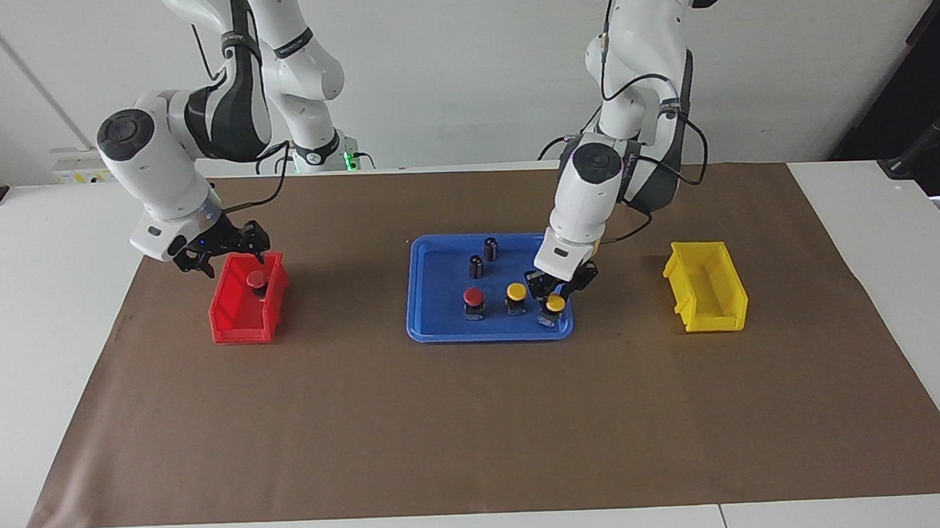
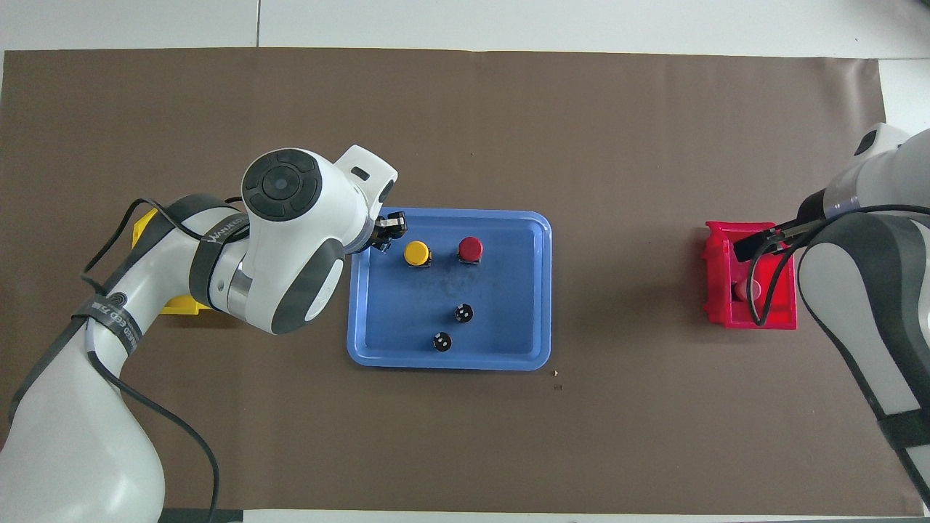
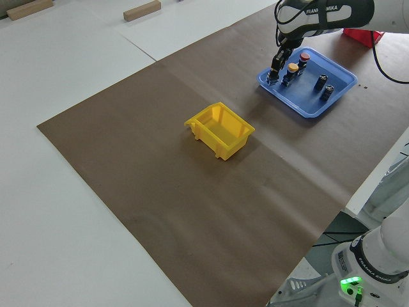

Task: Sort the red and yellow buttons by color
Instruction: 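Carry the yellow button to the yellow bin while the right gripper reaches red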

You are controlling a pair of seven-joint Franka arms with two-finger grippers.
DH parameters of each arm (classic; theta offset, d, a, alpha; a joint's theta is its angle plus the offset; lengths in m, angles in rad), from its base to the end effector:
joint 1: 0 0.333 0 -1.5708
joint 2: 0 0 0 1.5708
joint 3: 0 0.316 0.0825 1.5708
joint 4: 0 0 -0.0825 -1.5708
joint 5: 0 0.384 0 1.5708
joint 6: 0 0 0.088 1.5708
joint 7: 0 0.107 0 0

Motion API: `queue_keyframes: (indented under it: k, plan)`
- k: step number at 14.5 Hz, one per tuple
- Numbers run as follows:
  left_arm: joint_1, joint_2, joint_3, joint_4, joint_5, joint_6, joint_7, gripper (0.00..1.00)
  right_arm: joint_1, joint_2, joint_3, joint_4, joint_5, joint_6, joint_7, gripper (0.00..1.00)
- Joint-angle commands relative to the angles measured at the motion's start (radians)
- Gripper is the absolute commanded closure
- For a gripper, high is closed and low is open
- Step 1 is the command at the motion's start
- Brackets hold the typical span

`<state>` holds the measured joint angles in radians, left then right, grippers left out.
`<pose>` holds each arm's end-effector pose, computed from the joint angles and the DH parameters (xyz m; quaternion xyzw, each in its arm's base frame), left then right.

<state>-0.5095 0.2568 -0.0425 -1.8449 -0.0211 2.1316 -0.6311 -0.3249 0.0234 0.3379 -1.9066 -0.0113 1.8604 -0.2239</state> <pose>0.5317 -0.3268 0.3902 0.9987 0.0458 0.0045 0.0203 0.5585 0.0052 0.4771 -0.9922 -0.1200 0.0341 0.0021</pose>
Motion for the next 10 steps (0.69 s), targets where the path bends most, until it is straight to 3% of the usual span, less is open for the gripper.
queue_keyframes:
  k: [1, 3, 5, 8, 10]
  plan:
    - [0.017, -0.103, 0.033, 0.052, 0.026, -0.200, 0.084, 0.99, 0.137, 0.119, 0.009, 0.200, 0.004, -0.062, 0.229, 0.01]
    - [0.122, -0.169, 0.041, 0.041, 0.026, -0.284, 0.239, 0.99, 0.255, 0.150, 0.009, 0.257, 0.004, -0.032, 0.430, 0.01]
    - [0.248, -0.214, 0.041, 0.027, 0.026, -0.305, 0.417, 0.99, 0.389, 0.248, 0.007, 0.357, -0.007, 0.000, 0.628, 0.01]
    - [0.396, -0.237, 0.041, -0.019, 0.026, -0.285, 0.629, 0.99, 0.568, 0.413, 0.001, 0.467, -0.070, 0.080, 0.880, 0.01]
    - [0.465, -0.267, 0.041, -0.095, 0.026, -0.215, 0.712, 0.99, 0.607, 0.481, 0.006, 0.471, -0.153, 0.173, 0.987, 0.01]
